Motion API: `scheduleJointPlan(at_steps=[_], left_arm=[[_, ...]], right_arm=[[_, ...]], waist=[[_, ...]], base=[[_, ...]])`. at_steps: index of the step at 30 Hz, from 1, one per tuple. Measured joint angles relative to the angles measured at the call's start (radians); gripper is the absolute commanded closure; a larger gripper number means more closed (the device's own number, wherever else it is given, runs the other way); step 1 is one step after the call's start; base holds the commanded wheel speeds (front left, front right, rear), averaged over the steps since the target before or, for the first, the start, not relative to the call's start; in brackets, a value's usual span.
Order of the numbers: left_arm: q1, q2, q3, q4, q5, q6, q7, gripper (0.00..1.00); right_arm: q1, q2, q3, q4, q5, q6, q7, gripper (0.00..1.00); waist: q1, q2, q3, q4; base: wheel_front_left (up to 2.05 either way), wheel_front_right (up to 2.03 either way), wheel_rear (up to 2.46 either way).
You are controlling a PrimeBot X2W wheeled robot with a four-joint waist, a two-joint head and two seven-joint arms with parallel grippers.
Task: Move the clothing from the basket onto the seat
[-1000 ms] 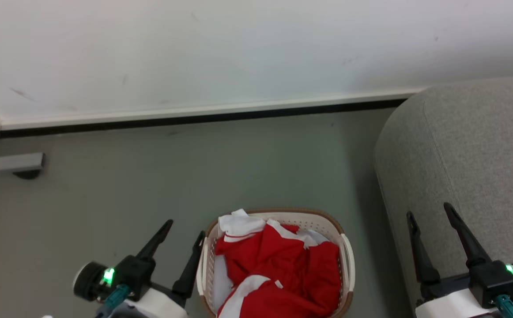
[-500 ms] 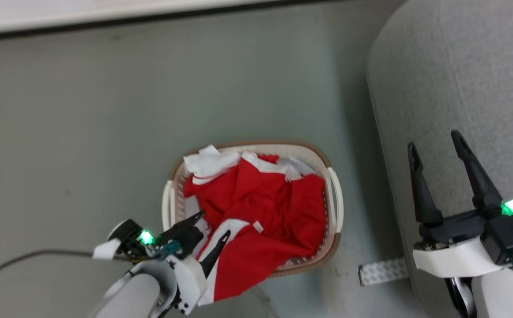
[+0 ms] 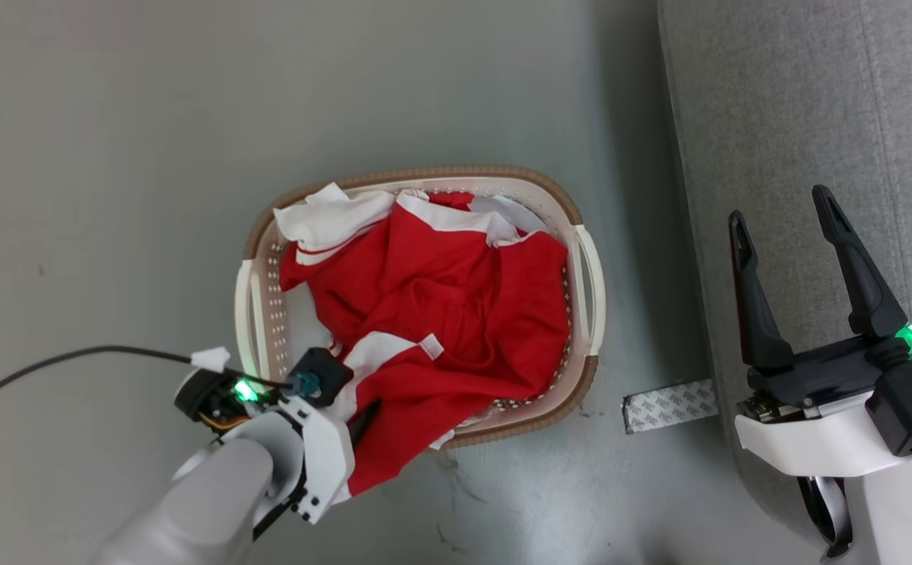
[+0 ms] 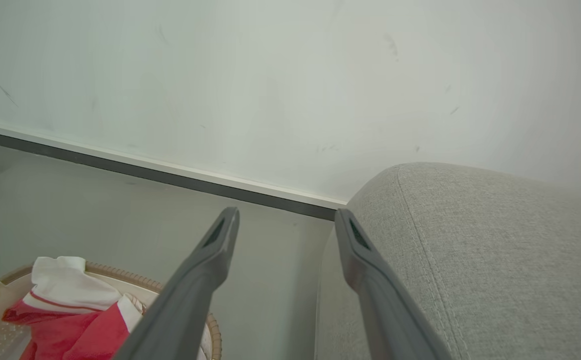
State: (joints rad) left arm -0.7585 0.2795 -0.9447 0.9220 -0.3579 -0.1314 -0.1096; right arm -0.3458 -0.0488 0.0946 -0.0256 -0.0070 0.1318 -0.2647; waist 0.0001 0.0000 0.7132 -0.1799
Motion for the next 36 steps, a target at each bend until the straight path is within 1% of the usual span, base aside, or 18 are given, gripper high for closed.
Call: scheduleJointPlan(at_steps=[8, 9, 10, 11, 15, 20, 25, 28, 31, 36], left_arm=[[-0.058, 0.007, -0.116, 0.027, -0.138, 0.0, 0.029, 0.0], [-0.063, 0.007, -0.14, 0.026, -0.151, 0.0, 0.032, 0.33], [-0.065, 0.006, -0.155, 0.024, -0.164, 0.0, 0.03, 0.85], [-0.068, 0.005, -0.16, 0.024, -0.177, 0.0, 0.018, 1.0], [-0.078, -0.01, -0.193, 0.028, -0.236, 0.0, -0.016, 1.0], [-0.056, -0.031, -0.197, 0.025, -0.319, 0.0, -0.071, 1.0], [-0.038, -0.046, -0.162, 0.001, -0.39, 0.0, -0.124, 1.0], [-0.024, -0.053, -0.138, -0.025, -0.402, 0.002, -0.142, 1.0], [0.004, -0.06, -0.117, -0.06, -0.407, 0.024, -0.148, 1.0], [0.053, -0.065, -0.086, -0.153, -0.408, 0.067, -0.153, 1.0]], right_arm=[[-0.007, 0.0, 0.004, -0.012, -0.002, 0.0, 0.0, 0.0], [-0.007, 0.0, 0.004, -0.013, -0.002, 0.0, 0.0, 0.0], [-0.007, 0.0, 0.002, -0.013, -0.002, 0.0, 0.0, 0.0], [-0.006, 0.0, 0.001, -0.012, -0.003, 0.0, 0.0, 0.0], [0.0, 0.0, -0.005, 0.0, -0.003, 0.0, 0.0, 0.0], [0.018, 0.0, -0.006, 0.027, 0.001, 0.0, 0.0, 0.0], [0.054, 0.0, -0.018, 0.064, 0.004, 0.0, 0.0, 0.0], [0.085, 0.001, -0.028, 0.089, 0.004, 0.0, 0.0, 0.0], [0.124, 0.0, -0.034, 0.116, 0.012, 0.0, 0.0, 0.0], [0.193, 0.001, -0.037, 0.167, 0.063, 0.0, 0.0, 0.0]], waist=[[0.0, 0.0, 0.052, -0.01], [0.0, -0.0001, 0.054, -0.011], [0.0, 0.0, 0.055, -0.012], [0.0, 0.0, 0.053, -0.011], [-0.0001, 0.0, 0.027, -0.004], [-0.0001, 0.0, -0.042, 0.012], [-0.0001, 0.0, -0.141, 0.037], [-0.0001, 0.0, -0.211, 0.057], [-0.0002, 0.0, -0.288, 0.079], [-0.0003, 0.0, -0.421, 0.115]], base=[[0.0, 0.0, 0.0], [0.0, 0.0, 0.0], [0.0, 0.0, 0.0], [0.0, 0.0, 0.0], [0.0, 0.0, 0.0], [0.0, 0.0, 0.0], [0.0, 0.0, 0.0], [0.0, 0.0, 0.0], [0.0, 0.0, 0.0], [0.0, 0.0, 0.0]])
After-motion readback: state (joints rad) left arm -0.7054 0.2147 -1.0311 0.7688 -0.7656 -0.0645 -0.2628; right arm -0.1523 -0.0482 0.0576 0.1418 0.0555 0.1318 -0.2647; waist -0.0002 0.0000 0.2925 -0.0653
